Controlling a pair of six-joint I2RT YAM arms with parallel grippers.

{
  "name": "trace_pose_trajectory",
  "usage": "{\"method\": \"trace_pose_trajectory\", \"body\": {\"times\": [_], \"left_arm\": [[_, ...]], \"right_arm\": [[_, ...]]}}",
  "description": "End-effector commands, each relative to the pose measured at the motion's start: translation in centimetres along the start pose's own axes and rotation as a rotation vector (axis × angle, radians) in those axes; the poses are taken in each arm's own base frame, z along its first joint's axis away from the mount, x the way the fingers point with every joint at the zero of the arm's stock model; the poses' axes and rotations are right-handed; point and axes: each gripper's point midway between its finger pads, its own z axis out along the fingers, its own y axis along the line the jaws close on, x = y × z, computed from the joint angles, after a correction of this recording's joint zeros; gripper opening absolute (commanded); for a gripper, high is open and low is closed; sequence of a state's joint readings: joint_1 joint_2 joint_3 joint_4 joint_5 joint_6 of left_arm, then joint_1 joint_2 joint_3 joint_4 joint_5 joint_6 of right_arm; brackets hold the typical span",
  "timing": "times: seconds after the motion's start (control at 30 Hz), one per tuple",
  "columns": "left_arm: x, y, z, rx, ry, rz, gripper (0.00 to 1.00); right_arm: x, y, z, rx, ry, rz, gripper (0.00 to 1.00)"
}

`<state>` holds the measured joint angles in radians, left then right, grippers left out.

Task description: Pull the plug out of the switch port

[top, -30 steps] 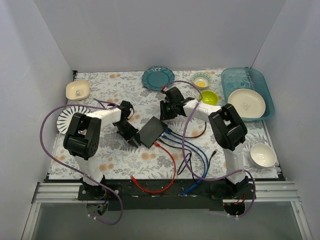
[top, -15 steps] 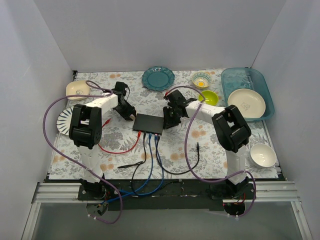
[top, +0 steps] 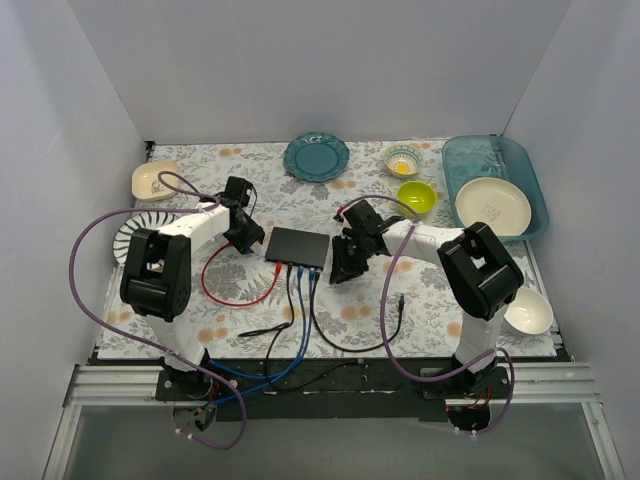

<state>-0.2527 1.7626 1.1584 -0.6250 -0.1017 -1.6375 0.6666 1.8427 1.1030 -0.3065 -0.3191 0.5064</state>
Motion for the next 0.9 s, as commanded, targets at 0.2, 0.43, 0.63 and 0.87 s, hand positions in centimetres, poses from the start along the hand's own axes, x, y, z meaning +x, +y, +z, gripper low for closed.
{"method": "trace_pose_trajectory", "body": {"times": [0.2, 0.43, 0.63, 0.87], "left_arm": [[4.5, -0.2, 3.7, 0.007, 0.172, 0.044, 0.31], [10.5, -3.8, 1.9, 0.107, 0.253, 0.195, 0.30], [13.4, -3.0, 0.5, 0.135, 0.305, 0.162, 0.29], [15.0, -2.2, -0.9, 0.148, 0.314, 0.143, 0.29]], "right_arm": [[-6.2, 0.6, 2.5, -0.029, -0.062, 0.055, 0.31], [-9.1, -3.1, 2.1, 0.006, -0.106, 0.157, 0.31], [-10.1, -4.2, 1.4, 0.038, -0.136, 0.157, 0.31], [-9.6, -5.5, -0.2, 0.124, -0.152, 0.108, 0.31]]}}
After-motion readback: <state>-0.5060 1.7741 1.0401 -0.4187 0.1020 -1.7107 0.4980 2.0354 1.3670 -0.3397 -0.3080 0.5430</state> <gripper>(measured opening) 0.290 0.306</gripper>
